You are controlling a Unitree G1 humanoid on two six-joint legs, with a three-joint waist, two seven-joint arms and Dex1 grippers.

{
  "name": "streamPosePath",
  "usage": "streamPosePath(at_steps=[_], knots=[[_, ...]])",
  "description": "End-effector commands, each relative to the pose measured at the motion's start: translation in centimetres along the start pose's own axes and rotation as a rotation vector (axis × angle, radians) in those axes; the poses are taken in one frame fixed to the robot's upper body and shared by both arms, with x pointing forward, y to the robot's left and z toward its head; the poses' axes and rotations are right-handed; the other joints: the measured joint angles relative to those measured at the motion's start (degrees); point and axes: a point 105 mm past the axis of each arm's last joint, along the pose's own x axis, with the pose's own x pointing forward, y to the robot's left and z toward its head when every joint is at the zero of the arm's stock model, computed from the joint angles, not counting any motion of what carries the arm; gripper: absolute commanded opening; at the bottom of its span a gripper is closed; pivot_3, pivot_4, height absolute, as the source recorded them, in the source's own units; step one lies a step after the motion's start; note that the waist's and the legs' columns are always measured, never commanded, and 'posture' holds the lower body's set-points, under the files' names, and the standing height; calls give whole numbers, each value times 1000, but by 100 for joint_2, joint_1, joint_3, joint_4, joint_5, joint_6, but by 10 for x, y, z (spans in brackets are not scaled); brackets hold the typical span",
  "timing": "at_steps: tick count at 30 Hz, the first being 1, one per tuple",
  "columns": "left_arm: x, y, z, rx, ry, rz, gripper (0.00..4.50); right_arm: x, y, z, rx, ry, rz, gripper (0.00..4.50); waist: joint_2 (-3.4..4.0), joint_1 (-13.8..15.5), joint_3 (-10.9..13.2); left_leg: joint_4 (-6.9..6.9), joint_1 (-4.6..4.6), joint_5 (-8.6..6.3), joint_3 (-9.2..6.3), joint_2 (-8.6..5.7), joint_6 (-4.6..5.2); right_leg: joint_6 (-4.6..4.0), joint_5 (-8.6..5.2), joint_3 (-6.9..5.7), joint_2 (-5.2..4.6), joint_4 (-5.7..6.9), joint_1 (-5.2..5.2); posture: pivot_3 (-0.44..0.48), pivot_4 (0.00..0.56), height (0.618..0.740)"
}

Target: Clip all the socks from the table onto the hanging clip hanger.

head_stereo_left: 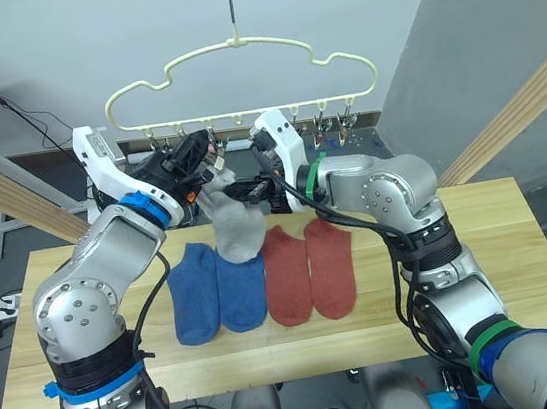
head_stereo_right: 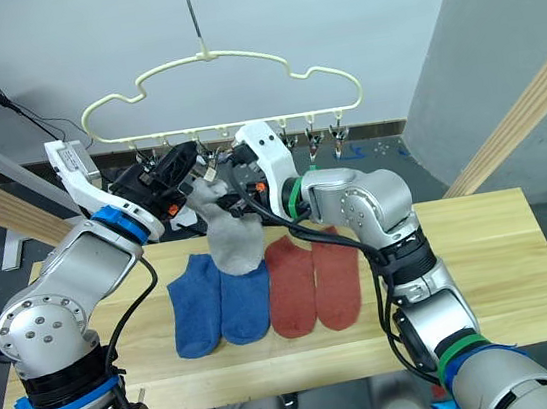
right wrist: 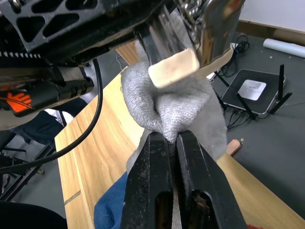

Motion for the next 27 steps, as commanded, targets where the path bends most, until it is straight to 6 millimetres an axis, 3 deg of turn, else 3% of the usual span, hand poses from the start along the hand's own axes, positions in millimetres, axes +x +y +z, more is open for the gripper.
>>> streamPosePath(at_steps=[1, 8, 12, 17, 20, 27], knots=[[-3, 3, 0, 15, -4, 21, 200, -2, 14, 21, -49, -68, 42, 45, 0, 0, 0, 0, 0, 0, 0, 0, 0, 0, 0, 0, 0, 0, 0, -106, 347, 740], [-3, 1, -1, 2, 2, 4, 200, 0, 15, 22, -46, -72, 46, 45, 0, 1, 0, 0, 0, 0, 0, 0, 0, 0, 0, 0, 0, 0, 0, -106, 347, 740], [-4, 2, -1, 18, 3, 14, 1475, 0, 16, 22, -46, -72, 49, 0, 0, 3, 0, 0, 0, 0, 0, 0, 0, 0, 0, 0, 0, 0, 0, -106, 347, 740], [-5, 1, -2, 35, 6, 10, 1475, -1, 17, 22, -46, -70, 53, 0, 0, 19, 0, 0, -1, 0, -1, -1, 0, 0, 0, -1, -1, -2, 0, -106, 347, 740], [-5, 0, -3, 51, 11, 6, 1518, -1, 18, 21, -44, -66, 65, 772, 0, 18, 0, 0, -1, 0, -1, -1, 0, 0, 0, -1, -1, -2, 0, -101, 342, 740], [-20, -12, -15, 256, 83, -46, 1518, -6, 21, 11, -42, -40, 73, 3172, -1, 20, 0, -3, -1, 0, -1, 0, -1, 0, 0, 1, -2, -5, -1, -84, 335, 740]])
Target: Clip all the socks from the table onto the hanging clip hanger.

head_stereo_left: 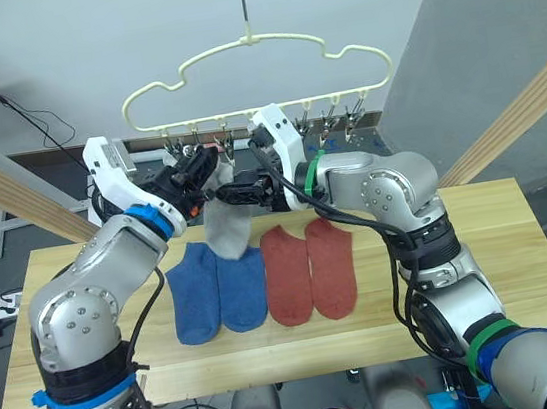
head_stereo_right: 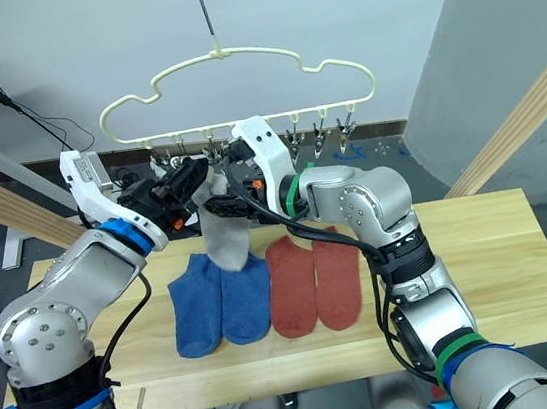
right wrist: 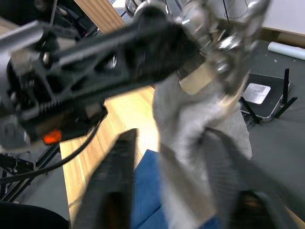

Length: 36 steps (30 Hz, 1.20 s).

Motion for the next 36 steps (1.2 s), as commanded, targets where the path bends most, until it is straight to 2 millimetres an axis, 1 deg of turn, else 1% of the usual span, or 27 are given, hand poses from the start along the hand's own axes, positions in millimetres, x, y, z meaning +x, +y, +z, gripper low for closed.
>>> streamPosePath(at_steps=[1, 3, 5, 9, 10, 12, 14, 17, 18, 22, 25, 26, 28, 30, 33, 36], knots=[[-12, -12, 5, 138, -9, -37, 1518, -6, 16, 5, -29, -25, 57, 3172, -1, 1, -1, 0, -1, 0, -1, 0, 0, 0, 0, -1, 0, 0, 0, -84, 335, 740], [-17, -11, 4, 208, -4, -26, 1518, -10, 15, 0, -24, -14, 58, 3172, -1, 4, -1, -2, -1, 0, -2, 0, 0, 0, 0, -1, 0, 1, -1, -71, 332, 740], [-25, -8, 3, 270, -6, 0, 1518, -19, 15, -11, -27, 12, 58, 3172, -1, 23, -3, -2, 0, 0, -4, 0, 0, 0, 0, -2, 1, 1, 0, -54, 327, 740], [-33, -3, 0, 342, -4, 30, 1518, -33, 15, -25, -44, 43, 57, 3172, -1, 55, -3, 0, -2, 0, -4, -2, 1, 0, 0, -2, -2, -1, 1, -40, 321, 740], [-36, -4, -3, 368, 0, 32, 1518, -41, 14, -29, -53, 48, 55, 3172, -2, 64, -4, 0, -2, 0, -4, -3, 1, 0, 0, -2, -2, -1, 1, -30, 316, 740], [-38, -6, -6, 396, 3, 32, 1518, -50, 14, -34, -64, 53, 54, 3172, -2, 83, -9, -1, -2, 0, -7, -4, 1, 0, 0, -5, 0, 0, 2, -30, 316, 740], [-43, -8, -10, 433, -5, 40, 1518, -71, 15, -42, -97, 57, 58, 3172, -2, 121, -9, -1, -2, 0, -7, -4, 0, 0, 0, -5, 0, 0, 1, -29, 310, 740], [-47, -8, -12, 495, -33, 50, 1518, -97, 18, -50, -141, 61, 73, 3172, -3, 189, -10, -2, -3, 0, -5, -4, 1, 0, 0, -4, 0, -6, 3, -38, 306, 740], [-48, -8, -13, 511, -39, 49, 1518, -103, 19, -52, -148, 65, 79, 3172, -4, 205, -11, -1, -4, 0, -5, -5, 1, 0, 0, -4, -1, -6, 3, -38, 306, 740], [-51, -9, -22, 530, -63, 21, 1518, -133, 22, -53, -202, 42, 87, 3172, -4, 211, -20, 1, -2, 0, 2, -6, 2, 1, 1, -6, 0, -3, 7, -57, 300, 740], [-51, -9, -24, 532, -72, 17, 1518, -140, 22, -52, -224, 30, 84, 3172, -6, 207, -27, 3, -2, 0, 5, -4, 2, 0, 3, -9, 2, -3, 12, -64, 299, 740], [-49, -8, -26, 529, -69, 21, 1518, -142, 20, -51, -233, 23, 76, 3172, -8, 205, -33, 3, -2, 0, 6, -4, 2, -1, 5, -9, 3, -2, 11, -85, 293, 740], [-46, -11, -33, 526, -65, 9, 1518, -156, 19, -42, -271, -34, 46, 3172, -5, 206, -49, 5, -1, 1, 6, -3, 2, -3, 6, -13, 6, 0, 13, -98, 289, 740], [-44, -14, -38, 527, -70, 2, 1518, -172, 25, -35, -299, -94, 35, 3172, -7, 209, -57, 7, -1, 1, 9, -6, 2, 1, 9, -14, 4, -1, 19, -111, 283, 740], [-41, -19, -44, 555, -84, -3, 1518, -179, 30, -39, -314, -73, 43, 3172, -7, 202, -90, 9, -2, 0, 11, -7, 3, 7, 12, -12, 2, -8, 25, -129, 281, 740], [-38, -23, -47, 551, -90, -17, 1518, -183, 25, -37, -335, -52, 30, 3172, 0, 171, -120, 12, -1, 1, 12, -8, 3, 7, 13, -12, 3, -6, 25, -144, 287, 740]])
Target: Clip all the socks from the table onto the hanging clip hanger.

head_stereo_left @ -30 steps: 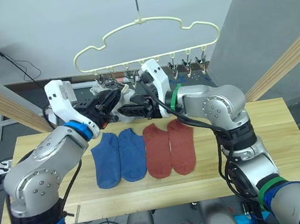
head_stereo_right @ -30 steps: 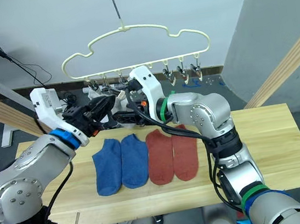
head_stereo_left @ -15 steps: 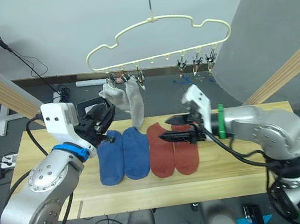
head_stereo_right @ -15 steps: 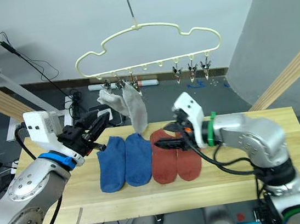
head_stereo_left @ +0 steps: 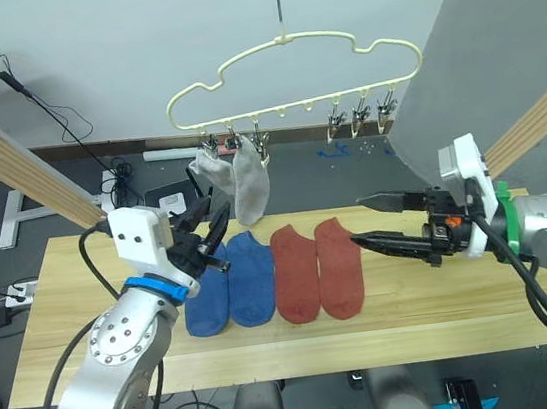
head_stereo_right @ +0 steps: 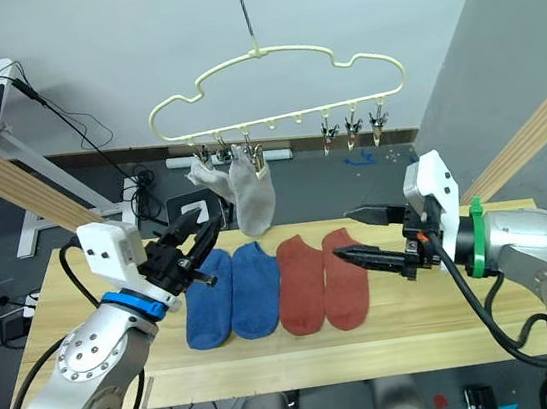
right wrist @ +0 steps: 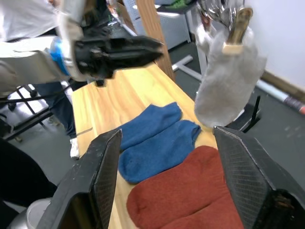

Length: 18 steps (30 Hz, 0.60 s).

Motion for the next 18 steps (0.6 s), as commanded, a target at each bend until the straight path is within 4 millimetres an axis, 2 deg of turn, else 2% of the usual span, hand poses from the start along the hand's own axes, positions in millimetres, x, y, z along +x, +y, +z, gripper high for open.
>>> streamPosePath(at_steps=[1, 6, 12, 18], knots=[[2, -10, 9, 15, -54, -25, 1518, -6, 3, 10, -64, -13, 17, 3172, 2, -25, -18, 1, 2, 1, 2, -1, 2, 1, 1, 2, 0, 2, 0, -144, 287, 740], [6, -14, 12, 0, -72, -46, 1518, -15, 9, 17, -89, 8, 51, 3172, 1, -35, -27, 2, 5, 13, 2, 2, 19, -4, 10, 0, 4, 4, 4, -163, 295, 740], [14, -17, 13, -21, -84, -62, 1518, -6, 18, 21, -89, -19, 64, 3172, 2, -48, -28, 11, 5, 21, 4, 0, 31, 3, 23, 5, 4, 3, 9, -178, 312, 740], [32, -19, 21, -51, -118, -72, 1518, 0, 23, 19, -67, -31, 65, 3172, 1, -67, -27, 15, 4, 29, 2, -3, 41, 8, 31, 3, 4, 2, 13, -185, 325, 740]])
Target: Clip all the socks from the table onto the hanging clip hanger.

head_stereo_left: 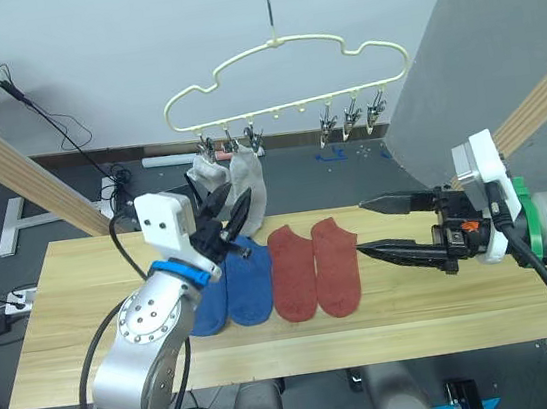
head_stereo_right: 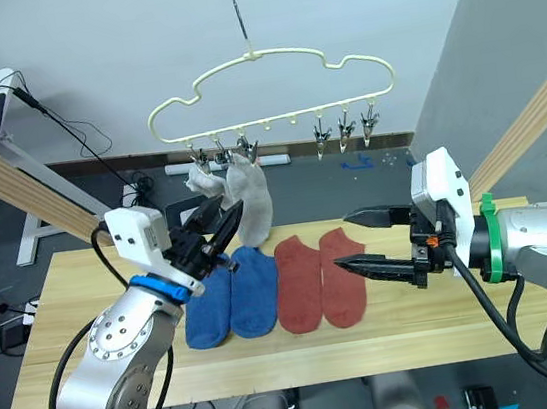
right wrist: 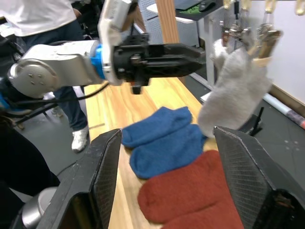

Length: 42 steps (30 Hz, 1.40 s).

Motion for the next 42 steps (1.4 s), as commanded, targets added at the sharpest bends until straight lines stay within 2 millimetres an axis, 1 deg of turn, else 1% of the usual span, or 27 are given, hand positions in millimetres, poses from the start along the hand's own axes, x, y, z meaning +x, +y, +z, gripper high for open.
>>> streamPosePath(at_steps=[1, 5, 10, 14, 20, 22, 30, 35, 42], knots=[[7, -5, 8, -5, -28, -13, 1518, 3, 9, 6, -25, -31, 19, 3172, 0, -15, 1, 0, 0, 0, 1, 0, 0, 1, 1, 3, 0, 0, 1, -192, 333, 740], [17, 0, 10, -47, -13, 16, 1518, 8, 12, 5, -13, -46, 13, 3172, 0, -52, 1, 0, 0, 1, 0, 0, 2, 2, 3, 2, 0, -1, 1, -201, 344, 740], [21, 1, 10, -17, 1, 0, 1518, 10, 13, 5, -7, -52, 5, 3172, 0, -125, 1, -1, 0, 1, 0, 0, 3, 2, 3, 3, -1, -1, 1, -206, 346, 740], [30, 10, 4, -3, 29, 40, 1518, 11, 13, 5, -3, -60, -4, 3172, 0, -137, 1, -1, 1, 2, -1, 0, 4, 1, 3, 2, 0, 1, 1, -215, 348, 740], [37, 16, 7, 15, 21, 74, 1518, 9, 14, 5, 0, -57, -14, 3172, 0, -140, 1, -1, 1, 4, 2, 0, 8, 2, 4, 5, 0, -2, 1, -229, 354, 740], [38, 17, 5, 4, 29, 85, 1518, 9, 15, 5, 1, -57, -14, 3172, 0, -141, 1, -2, 1, 4, 2, 0, 8, 3, 4, 5, -1, -2, 1, -229, 354, 740], [50, 14, 10, -14, 11, 73, 1518, 8, 16, 3, 6, -52, -19, 3172, -1, -145, 2, -1, 1, 4, 1, -1, 8, 4, 4, 5, -1, -2, 3, -242, 363, 740], [57, 17, 11, -10, 8, 96, 1518, 8, 17, 1, 11, -45, -26, 3172, -1, -150, 3, -2, 1, 4, 2, -1, 8, 4, 4, 4, 0, -2, 2, -259, 366, 740], [63, 20, 18, -18, -15, 108, 1518, 8, 19, 0, 15, -43, -31, 3172, -2, -169, 3, -2, 1, 4, 2, -2, 8, 5, 5, 5, 0, -4, 2, -266, 366, 740]])
